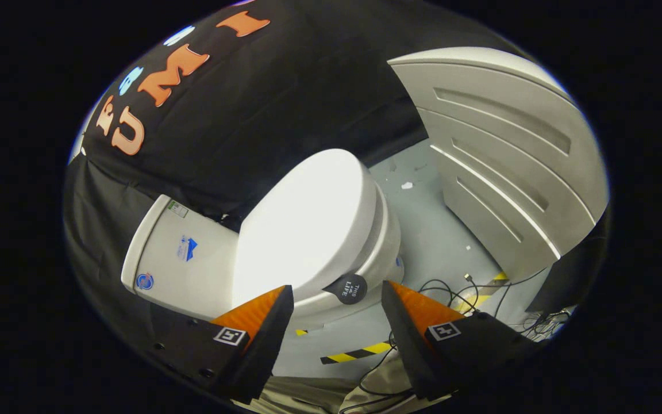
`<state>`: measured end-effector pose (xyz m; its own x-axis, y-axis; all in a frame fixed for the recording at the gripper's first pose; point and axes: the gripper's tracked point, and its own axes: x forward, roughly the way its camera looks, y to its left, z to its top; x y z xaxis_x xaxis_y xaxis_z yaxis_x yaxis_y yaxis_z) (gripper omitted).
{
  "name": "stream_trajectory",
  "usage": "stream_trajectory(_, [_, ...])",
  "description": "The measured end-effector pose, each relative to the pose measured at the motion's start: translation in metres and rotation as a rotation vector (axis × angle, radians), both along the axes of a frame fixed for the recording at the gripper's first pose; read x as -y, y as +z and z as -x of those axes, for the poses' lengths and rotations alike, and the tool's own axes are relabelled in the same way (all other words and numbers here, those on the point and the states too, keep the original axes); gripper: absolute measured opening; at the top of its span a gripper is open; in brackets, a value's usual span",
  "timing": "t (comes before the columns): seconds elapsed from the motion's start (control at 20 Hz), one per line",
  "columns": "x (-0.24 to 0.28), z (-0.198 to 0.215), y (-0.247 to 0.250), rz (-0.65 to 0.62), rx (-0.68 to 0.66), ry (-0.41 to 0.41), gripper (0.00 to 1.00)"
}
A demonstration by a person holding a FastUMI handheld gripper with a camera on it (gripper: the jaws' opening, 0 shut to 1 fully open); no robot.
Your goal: Open the toilet lid.
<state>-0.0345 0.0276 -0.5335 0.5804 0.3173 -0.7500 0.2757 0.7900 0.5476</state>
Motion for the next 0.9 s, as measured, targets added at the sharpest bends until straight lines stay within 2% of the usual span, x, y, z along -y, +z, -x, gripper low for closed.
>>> stream_trajectory(0.3, [-0.006, -0.002, -0.046, -0.098, -0.102, -0.068, 0.98])
stream_trajectory(0.55, [-0.007, -0.008, -0.068, -0.154, -0.146, -0.109, 0.87])
stream_trajectory(0.7, [-0.015, -0.008, -0.078, -0.203, -0.18, -0.127, 0.77])
stream_trajectory(0.8, [-0.026, -0.007, -0.077, -0.242, -0.189, -0.11, 0.7])
stream_trajectory(0.85, [-0.03, -0.007, -0.078, -0.259, -0.197, -0.093, 0.7])
stream_trajectory(0.9, [-0.033, -0.006, -0.08, -0.261, -0.202, -0.094, 0.59])
